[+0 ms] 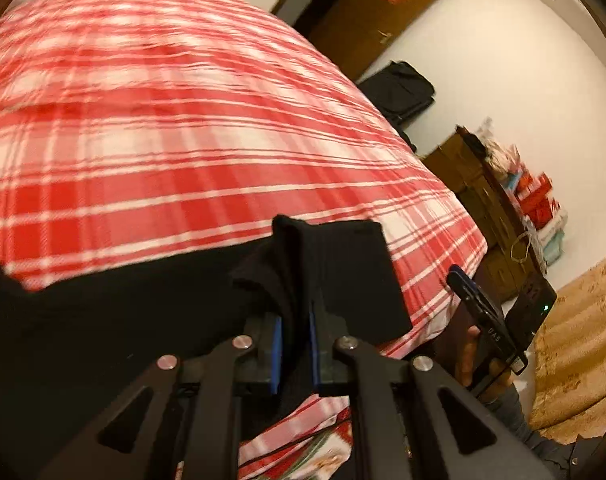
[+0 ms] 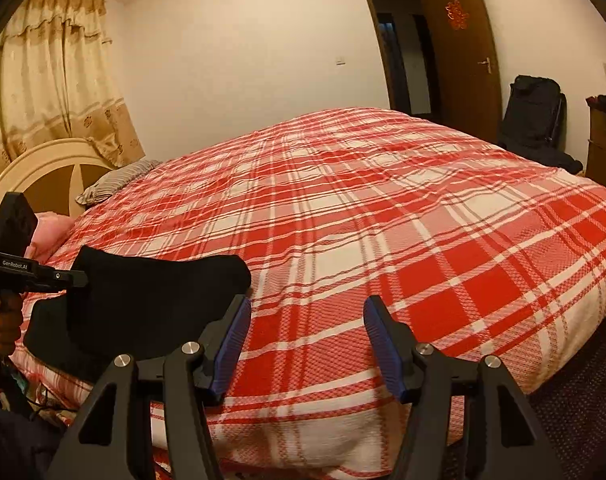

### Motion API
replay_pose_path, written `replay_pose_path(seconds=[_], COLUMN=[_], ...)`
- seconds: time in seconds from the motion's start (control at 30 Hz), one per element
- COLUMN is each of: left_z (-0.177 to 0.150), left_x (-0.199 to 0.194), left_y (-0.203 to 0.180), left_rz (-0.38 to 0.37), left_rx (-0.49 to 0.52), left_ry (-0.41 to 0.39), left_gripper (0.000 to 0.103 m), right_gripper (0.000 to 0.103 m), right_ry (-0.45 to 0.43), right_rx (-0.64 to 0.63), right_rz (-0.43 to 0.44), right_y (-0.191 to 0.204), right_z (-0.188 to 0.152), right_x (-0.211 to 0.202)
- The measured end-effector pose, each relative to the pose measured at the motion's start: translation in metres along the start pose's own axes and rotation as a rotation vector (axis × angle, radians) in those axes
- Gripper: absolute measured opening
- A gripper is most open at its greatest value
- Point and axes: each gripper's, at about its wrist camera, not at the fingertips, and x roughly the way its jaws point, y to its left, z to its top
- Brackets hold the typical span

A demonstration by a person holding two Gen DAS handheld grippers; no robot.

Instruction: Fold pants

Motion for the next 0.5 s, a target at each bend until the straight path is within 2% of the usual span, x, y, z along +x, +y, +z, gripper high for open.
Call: replay_pose_path(seconds=[0.17,0.5], left_z=[-0.012,-0.028], left_x=[-0.010,-0.004], left_y=[0.020,0.075], left_rz=[0.027,0.086], left_rx=[-0.043,-0.146], left_ry=[0.000,0.003], left_gripper=[0.011,0.011], right_gripper=[0.061,0.062], right_ry=[0.006,0.038], right_rx=[-0.022,-0.055], right_rz=[0.017,0.058], right_y=[0.008,0.022], right_z=[-0.001,-0.004], right_x=[0.000,0.006])
